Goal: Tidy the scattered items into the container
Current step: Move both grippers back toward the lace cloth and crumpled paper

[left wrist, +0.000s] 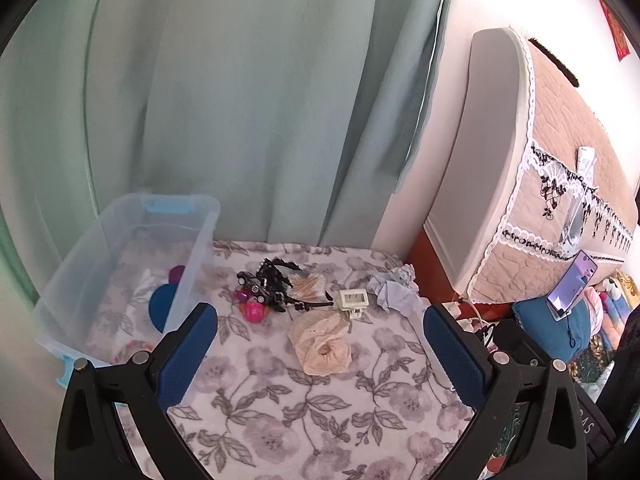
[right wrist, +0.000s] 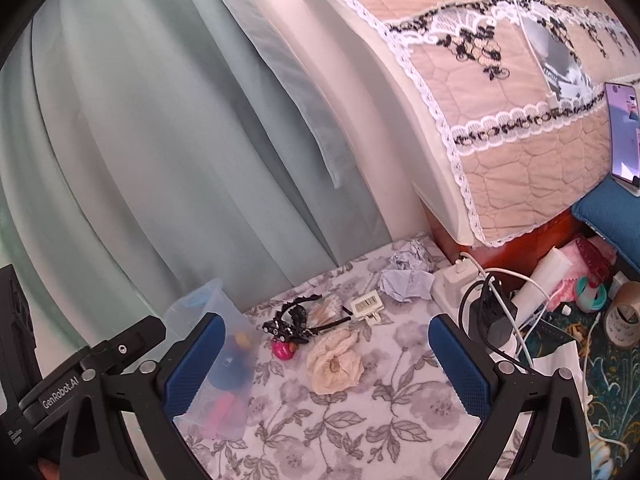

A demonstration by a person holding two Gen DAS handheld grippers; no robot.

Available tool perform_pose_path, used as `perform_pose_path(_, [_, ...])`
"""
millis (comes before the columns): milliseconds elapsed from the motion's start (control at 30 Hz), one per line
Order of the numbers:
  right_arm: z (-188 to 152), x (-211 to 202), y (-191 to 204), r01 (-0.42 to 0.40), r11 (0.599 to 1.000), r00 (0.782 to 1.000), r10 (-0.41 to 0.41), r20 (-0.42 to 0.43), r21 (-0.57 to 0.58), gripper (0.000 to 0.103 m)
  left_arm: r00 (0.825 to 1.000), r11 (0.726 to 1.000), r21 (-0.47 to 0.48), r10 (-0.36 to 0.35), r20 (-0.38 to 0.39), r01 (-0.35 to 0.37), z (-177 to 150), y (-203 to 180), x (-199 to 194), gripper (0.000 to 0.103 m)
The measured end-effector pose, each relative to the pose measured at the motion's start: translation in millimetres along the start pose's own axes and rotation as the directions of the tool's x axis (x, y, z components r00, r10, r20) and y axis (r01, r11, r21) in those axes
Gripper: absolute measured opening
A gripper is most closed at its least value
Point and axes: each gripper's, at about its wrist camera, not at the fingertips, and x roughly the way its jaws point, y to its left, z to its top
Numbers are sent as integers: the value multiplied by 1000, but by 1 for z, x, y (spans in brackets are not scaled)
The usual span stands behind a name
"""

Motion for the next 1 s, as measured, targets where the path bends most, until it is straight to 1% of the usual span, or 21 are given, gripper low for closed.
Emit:
perform_pose_path(233, [-15, 36, -13, 42, 999, 996, -42, -81, 3, 103, 999, 999, -23, -26, -37, 25, -11, 12, 36, 103])
perform_pose_path(333, [-22, 52, -18, 46, 999, 993, -44, -113, 13, 103, 997, 998, -44, -38, -62, 35, -17, 20, 54, 103])
perform_pose_path(500, [-32, 78, -20, 61, 998, 985, -63, -159, -15, 103, 993, 996, -71, -55, -104, 48, -27, 29, 84, 103])
perform_pose_path(667, [-36, 98, -24, 81, 996, 981, -87, -174, -38, 103, 986, 996, -84, -47, -158, 34, -39, 37, 115, 103])
perform_pose_path(733, [-35, 105, -25, 101, 993, 980, -109, -164, -57, 103, 985, 995, -93, -50, -166, 35, -44, 40, 127, 103])
perform_pose_path(867, [-28, 119, -31, 117, 991, 979, -126, -157, -63, 103, 980, 993, -108, -62, -190, 42, -49, 45, 146, 103])
perform_pose_path(1000, [-19, 133, -30, 111, 989, 981, -124, -147, -94, 103, 977, 996, -88, -51, -207, 34, -54, 45, 166, 103])
